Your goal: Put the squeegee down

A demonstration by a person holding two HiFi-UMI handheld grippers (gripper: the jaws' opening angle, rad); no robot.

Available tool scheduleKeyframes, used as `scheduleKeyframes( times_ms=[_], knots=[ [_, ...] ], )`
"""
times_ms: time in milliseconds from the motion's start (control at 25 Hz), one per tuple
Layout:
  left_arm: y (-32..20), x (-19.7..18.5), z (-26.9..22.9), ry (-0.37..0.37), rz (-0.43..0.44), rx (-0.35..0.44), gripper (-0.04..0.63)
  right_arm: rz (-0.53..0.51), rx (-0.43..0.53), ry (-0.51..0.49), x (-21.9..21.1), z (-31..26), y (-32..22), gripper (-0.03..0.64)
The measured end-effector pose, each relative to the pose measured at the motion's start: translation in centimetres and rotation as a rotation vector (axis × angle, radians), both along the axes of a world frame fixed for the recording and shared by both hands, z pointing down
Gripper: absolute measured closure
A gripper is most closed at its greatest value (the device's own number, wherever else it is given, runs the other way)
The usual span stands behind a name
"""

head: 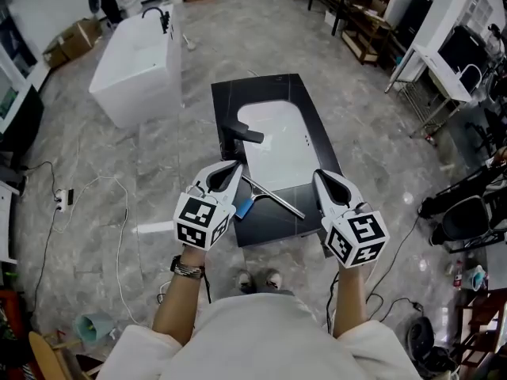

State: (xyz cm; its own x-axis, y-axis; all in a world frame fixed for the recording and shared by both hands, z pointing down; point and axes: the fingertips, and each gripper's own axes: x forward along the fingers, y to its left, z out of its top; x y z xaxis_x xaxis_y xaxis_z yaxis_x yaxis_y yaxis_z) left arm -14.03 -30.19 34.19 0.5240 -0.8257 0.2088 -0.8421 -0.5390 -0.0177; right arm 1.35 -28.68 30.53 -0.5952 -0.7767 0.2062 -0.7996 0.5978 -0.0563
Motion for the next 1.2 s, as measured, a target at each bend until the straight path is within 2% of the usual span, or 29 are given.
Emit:
scheduleKeyframes(
  times_ms=[440, 760, 840, 960, 1200],
  knots=[
    [0.0, -0.2, -7.6, -0.035, 0.002, 0.161, 0.592, -0.076, 0.162, 0.032, -2.4, -5.8, -0.3, 0.609],
    [-0.2, 0.2, -10.8, -0.043, 0.019, 0.226, 0.592, -0.127, 0.178, 0.002, -3.0, -7.8, -0.6, 0.609],
    [-0.3, 0.3, -11.9, -0.025, 0.024, 0.247, 0.592, -0.139, 0.192, 0.009, -3.4, -8.6, -0.7, 0.609],
    [-0.4, 0.7, -13.0, -0.008, 0.042, 0.278, 0.592, -0.117, 0.220, 0.010, -3.4, -9.5, -1.1, 0.609],
    [-1.4, 0.3, -13.2, -0.035, 0.022, 0.297, 0.592, -0.090, 0.240, 0.013, -3.0, -10.2, -2.2, 0.611]
  ],
)
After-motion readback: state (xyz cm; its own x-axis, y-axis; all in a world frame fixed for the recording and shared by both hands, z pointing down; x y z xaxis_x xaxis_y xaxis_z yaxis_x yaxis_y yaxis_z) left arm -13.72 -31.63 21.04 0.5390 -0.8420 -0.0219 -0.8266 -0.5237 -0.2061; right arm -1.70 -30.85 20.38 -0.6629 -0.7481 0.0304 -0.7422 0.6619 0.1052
